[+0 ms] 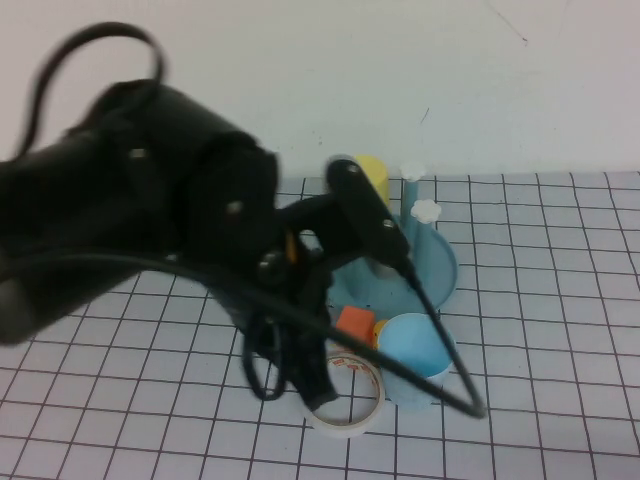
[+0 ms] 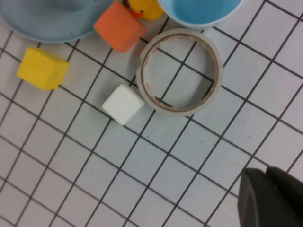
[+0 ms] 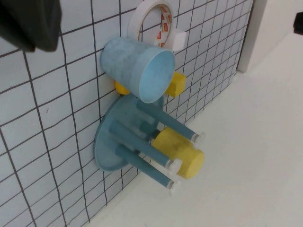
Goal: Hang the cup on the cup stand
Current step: Pick up the cup from the table
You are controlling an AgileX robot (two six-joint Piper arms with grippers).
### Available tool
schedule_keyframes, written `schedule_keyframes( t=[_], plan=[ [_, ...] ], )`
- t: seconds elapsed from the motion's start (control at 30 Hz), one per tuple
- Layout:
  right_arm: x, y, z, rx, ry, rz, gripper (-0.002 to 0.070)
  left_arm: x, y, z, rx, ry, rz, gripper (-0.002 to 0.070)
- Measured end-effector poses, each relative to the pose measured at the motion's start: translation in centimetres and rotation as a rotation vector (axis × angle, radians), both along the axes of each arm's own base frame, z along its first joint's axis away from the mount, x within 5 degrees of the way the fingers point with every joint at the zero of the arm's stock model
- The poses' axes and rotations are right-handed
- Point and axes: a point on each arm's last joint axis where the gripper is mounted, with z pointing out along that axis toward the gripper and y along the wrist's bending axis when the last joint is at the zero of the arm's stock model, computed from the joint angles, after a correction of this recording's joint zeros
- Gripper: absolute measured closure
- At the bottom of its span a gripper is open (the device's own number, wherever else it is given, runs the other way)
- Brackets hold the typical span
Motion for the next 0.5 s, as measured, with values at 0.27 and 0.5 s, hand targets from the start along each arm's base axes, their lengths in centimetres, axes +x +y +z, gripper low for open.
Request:
schedule_keyframes(
  t=[0.27,0.5],
  plan=[
    [0.0,0.0,0.0,-0.022,-0.006,0.008,0.0678,2.5,-3.0,-2.4,0.051,0.079,0.047,0.0662],
    [0.0,0.0,0.0,-0.031,-0.01,0.009,0.0678,4.4,-5.9,-3.4,-0.019,0.145,0.07,0.0437]
  ],
)
